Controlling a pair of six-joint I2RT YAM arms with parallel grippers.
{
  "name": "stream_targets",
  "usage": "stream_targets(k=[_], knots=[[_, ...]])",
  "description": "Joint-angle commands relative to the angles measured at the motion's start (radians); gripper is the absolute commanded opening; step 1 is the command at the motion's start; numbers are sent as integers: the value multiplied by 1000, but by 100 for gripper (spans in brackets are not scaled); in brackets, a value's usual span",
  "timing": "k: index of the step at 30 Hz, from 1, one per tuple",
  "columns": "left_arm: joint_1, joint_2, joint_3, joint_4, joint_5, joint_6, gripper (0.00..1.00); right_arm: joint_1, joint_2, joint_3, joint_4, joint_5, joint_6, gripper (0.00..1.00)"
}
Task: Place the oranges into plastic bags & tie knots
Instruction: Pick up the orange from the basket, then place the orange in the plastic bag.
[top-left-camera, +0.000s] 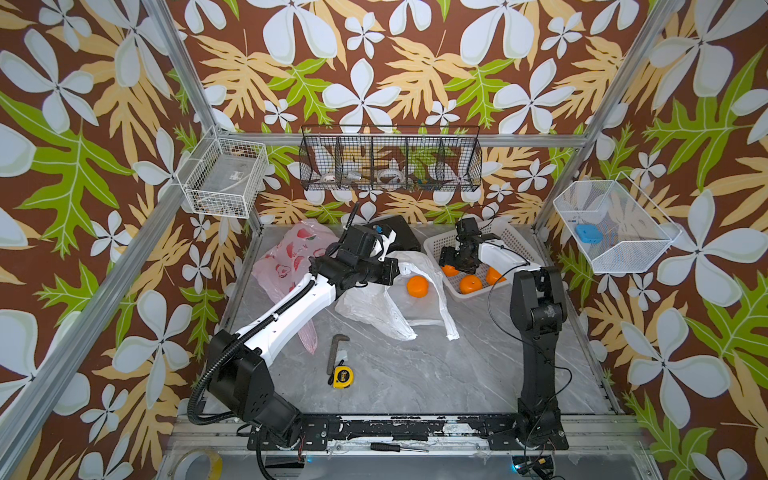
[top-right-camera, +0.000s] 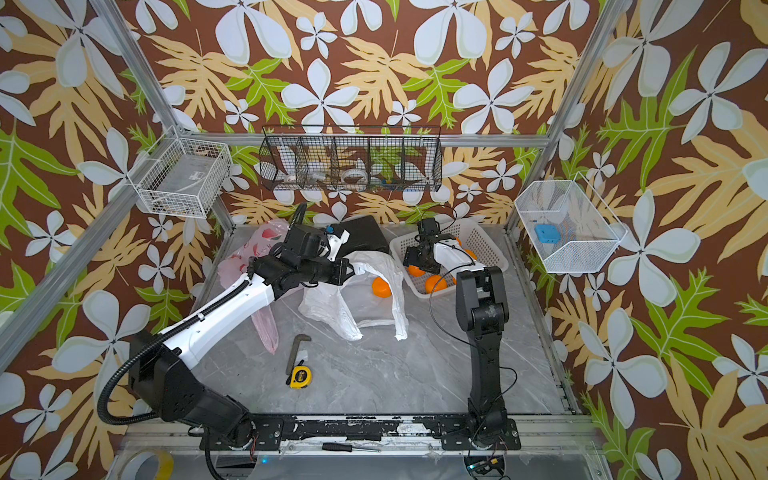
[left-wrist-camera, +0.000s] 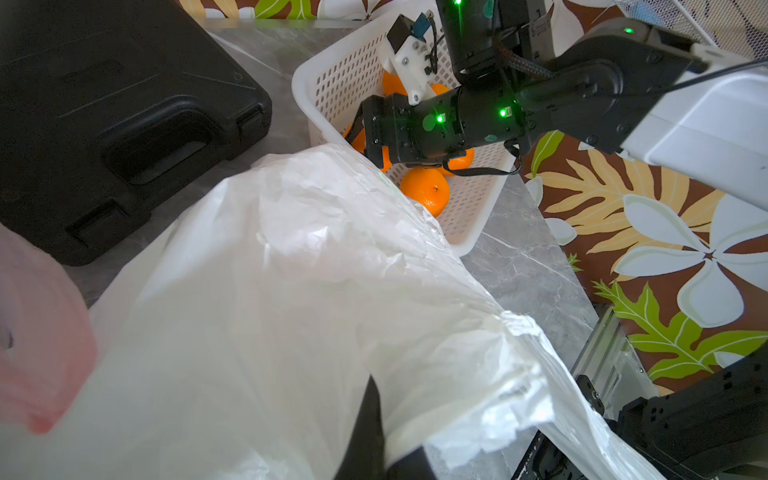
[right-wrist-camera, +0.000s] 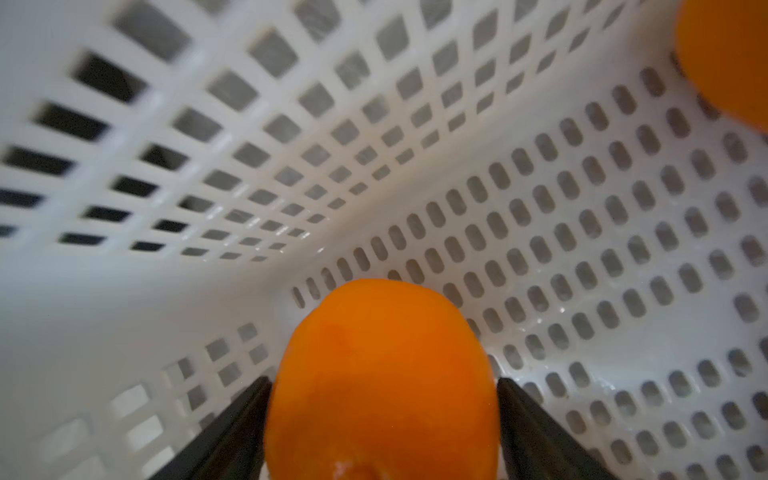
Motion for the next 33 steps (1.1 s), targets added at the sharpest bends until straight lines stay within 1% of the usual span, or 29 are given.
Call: stream_targets(k=[1,3,6,8,10,12,14,15,17,19,20,22,24,26,29,31,33], knots=[[2,-2,8,7,1,8,2,0,-17,-26,-19,44,-10,76],[2,-3,7,7,-3,7,2,0,-28,-38,-13,50,-12,69],[3,-3,6,5,-5,8,2,0,-52,-56,-7,52,-12,55],[2,-4,5,4,-5,9,2,0,-88,-77,-2,53,-12,51],[2,-5,5,7,-6,8,2,0,-141,-103,3,73,-16,50],[2,-4,9,7,-6,8,2,0,-231,-137,0,114,-26,48],[2,-1,16,4,-4,10,2,2,-371,-198,27,128,-41,48],[2,0,18,2,-2,12,2,6,-441,-235,48,120,-46,48],[2,1,22,-2,-2,14,2,32,-612,-317,115,60,-71,46],[2,2,26,-6,0,15,2,98,-766,-397,187,-77,-108,44],[2,3,30,-9,-1,15,2,147,-818,-422,216,-130,-131,44],[2,7,39,-15,-9,17,2,281,-904,-457,239,-229,-184,45],[2,13,48,-19,-16,18,2,393,-932,-476,250,-240,-179,44],[2,19,58,-19,-13,15,2,463,-925,-499,276,-245,-140,44],[2,29,67,-20,-11,12,2,515,-878,-517,277,-144,-101,43],[2,29,67,-15,-12,9,2,516,-838,-517,248,3,-57,40],[2,28,69,-13,-14,9,2,516,-804,-517,224,126,-26,39]])
